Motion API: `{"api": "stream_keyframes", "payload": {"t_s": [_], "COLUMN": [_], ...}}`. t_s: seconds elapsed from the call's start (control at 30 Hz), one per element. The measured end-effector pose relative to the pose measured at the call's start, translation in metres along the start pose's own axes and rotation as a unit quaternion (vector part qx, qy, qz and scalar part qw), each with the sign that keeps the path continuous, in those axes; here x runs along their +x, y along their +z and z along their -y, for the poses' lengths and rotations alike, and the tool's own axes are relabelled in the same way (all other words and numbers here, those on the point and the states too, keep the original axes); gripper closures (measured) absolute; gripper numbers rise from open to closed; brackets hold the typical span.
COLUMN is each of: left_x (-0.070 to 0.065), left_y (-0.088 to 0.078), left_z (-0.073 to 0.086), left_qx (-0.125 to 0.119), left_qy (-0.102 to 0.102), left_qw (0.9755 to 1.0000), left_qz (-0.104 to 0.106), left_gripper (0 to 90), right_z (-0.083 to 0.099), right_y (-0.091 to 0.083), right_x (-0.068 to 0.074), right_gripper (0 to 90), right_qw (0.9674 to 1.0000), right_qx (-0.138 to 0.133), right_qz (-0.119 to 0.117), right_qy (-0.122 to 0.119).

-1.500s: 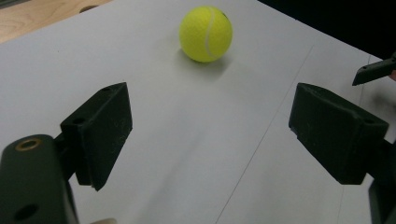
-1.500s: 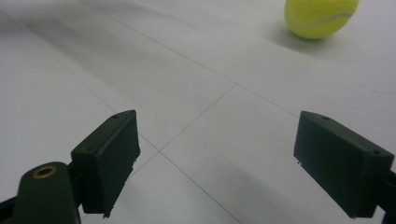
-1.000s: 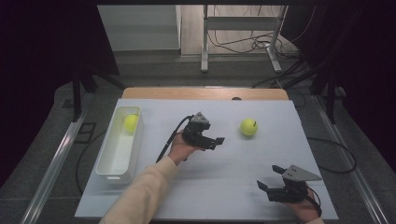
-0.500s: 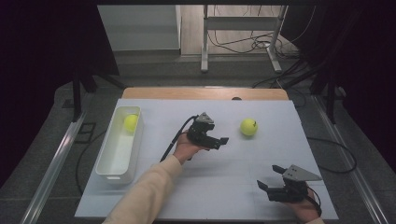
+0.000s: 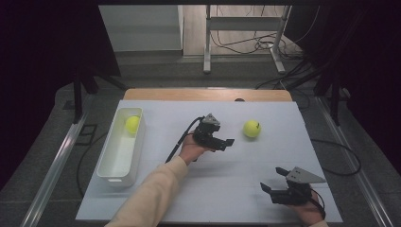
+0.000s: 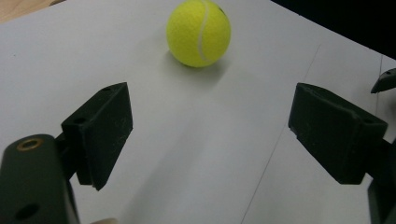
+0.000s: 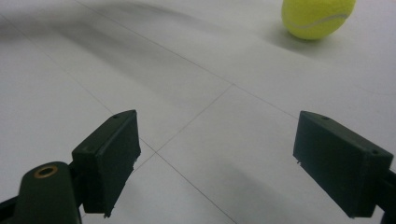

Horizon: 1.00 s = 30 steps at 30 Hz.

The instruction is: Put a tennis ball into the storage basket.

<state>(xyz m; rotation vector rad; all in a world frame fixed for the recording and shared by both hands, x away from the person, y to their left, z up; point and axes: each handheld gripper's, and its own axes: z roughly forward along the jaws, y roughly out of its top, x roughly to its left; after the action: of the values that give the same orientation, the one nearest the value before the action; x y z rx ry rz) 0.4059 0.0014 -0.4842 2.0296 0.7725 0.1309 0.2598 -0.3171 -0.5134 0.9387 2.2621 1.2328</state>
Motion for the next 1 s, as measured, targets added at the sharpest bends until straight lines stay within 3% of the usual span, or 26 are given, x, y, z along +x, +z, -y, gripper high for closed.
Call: {"api": "stream_keyframes", "payload": {"t_s": [1.0], "left_x": [-0.003], "left_y": [0.027], "left_z": [-0.012], "left_qx": [0.014], "left_qy": [0.015], "left_qw": [0.9998], "left_qz": [-0.007], "left_gripper": [14.6], "right_z": [0.0], "right_y": [0.0], "right_x": [0.0], "right_gripper": [15.1], "right_qw": [1.0], "right_qx": [-0.001], "right_qz": [0.001], "right_qy": [0.003]}}
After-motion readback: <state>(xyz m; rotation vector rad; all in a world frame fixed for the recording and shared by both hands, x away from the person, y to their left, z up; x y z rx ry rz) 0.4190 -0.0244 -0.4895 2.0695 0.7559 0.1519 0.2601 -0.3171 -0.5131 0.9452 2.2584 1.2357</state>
